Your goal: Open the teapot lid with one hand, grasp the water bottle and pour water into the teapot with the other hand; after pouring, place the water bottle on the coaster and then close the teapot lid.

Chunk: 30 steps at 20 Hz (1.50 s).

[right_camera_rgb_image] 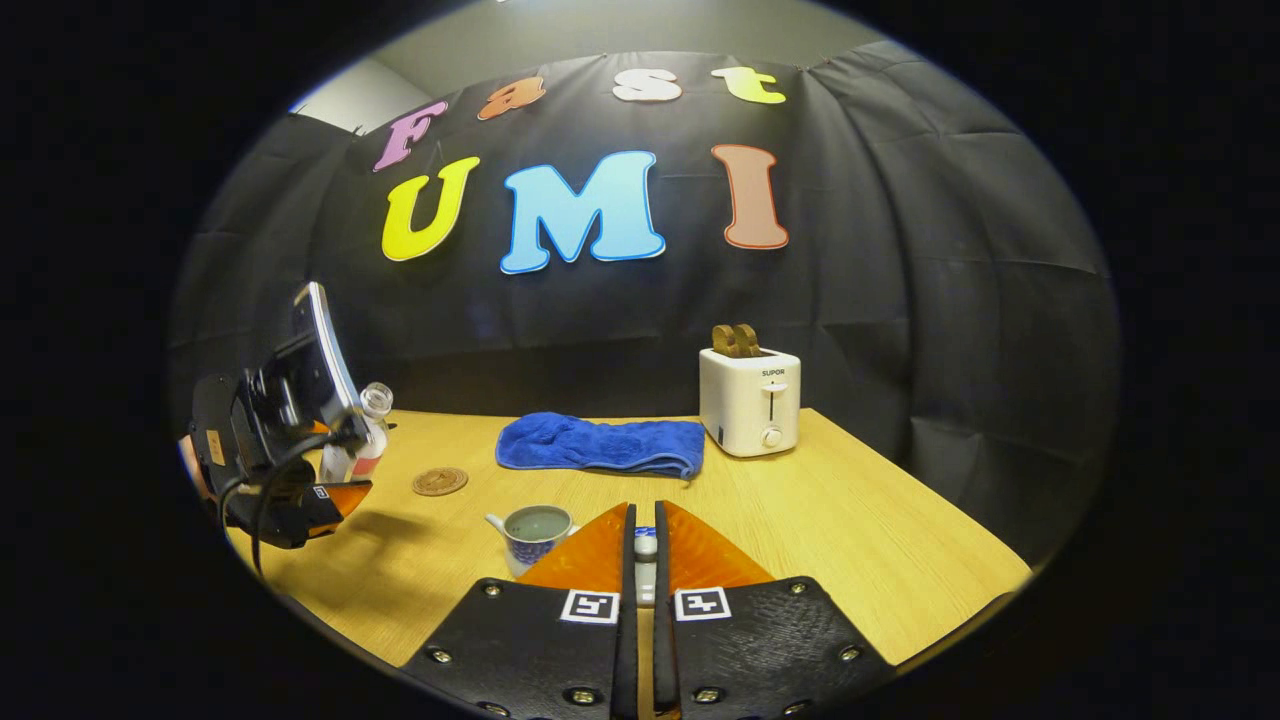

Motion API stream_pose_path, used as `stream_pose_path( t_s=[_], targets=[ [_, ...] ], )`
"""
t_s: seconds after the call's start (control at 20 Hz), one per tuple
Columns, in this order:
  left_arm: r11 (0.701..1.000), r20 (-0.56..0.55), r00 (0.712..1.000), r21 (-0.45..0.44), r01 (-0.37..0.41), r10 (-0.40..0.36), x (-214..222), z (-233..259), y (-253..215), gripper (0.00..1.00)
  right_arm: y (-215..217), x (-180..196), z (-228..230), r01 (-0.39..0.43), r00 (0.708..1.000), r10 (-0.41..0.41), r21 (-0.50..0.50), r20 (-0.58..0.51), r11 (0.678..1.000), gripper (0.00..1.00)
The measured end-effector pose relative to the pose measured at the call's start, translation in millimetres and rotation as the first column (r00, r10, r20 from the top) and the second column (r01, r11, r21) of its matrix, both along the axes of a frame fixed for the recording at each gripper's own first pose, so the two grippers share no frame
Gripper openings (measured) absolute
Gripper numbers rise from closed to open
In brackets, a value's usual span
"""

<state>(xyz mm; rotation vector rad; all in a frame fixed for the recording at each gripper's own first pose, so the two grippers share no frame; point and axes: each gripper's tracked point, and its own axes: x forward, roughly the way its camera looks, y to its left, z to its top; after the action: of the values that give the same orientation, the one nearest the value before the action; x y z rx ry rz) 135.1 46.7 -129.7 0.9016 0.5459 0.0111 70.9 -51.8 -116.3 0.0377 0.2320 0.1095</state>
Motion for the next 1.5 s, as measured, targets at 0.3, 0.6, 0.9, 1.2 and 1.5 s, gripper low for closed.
stream_pose_path(
  t_s=[0.3,0.6,0.9,1.2,1.5],
  targets=[
    [0.973,-0.026,0.995,0.206,0.103,-0.1,5.9,5.0,-19.1,0.87,-12.3,-4.5,-2.6,-0.001,1.0,0.001,-0.002,-0.006,1.0,0.06],
    [0.918,-0.064,0.984,0.354,0.181,-0.169,17.0,14.2,-36.0,0.87,-25.3,-10.7,-2.1,0.01,1.0,-0.01,0.012,-0.005,1.0,0.06],
    [0.844,-0.12,0.964,0.467,0.265,-0.236,21.4,15.9,-55.7,0.87,-42.5,-17.8,-9.8,0.034,0.999,-0.034,0.016,-0.02,0.999,0.06],
    [0.772,-0.151,0.951,0.557,0.307,-0.27,26.3,22.2,-69.4,0.87,-52.5,-22.9,-9.2,0.053,0.999,-0.053,0.02,-0.012,0.998,0.06],
    [0.683,-0.164,0.942,0.654,0.325,-0.292,41.2,29.7,-78.5,0.87,-60.7,-24.9,-9.6,0.065,0.998,-0.065,0.022,-0.011,0.998,0.06]
  ],
)
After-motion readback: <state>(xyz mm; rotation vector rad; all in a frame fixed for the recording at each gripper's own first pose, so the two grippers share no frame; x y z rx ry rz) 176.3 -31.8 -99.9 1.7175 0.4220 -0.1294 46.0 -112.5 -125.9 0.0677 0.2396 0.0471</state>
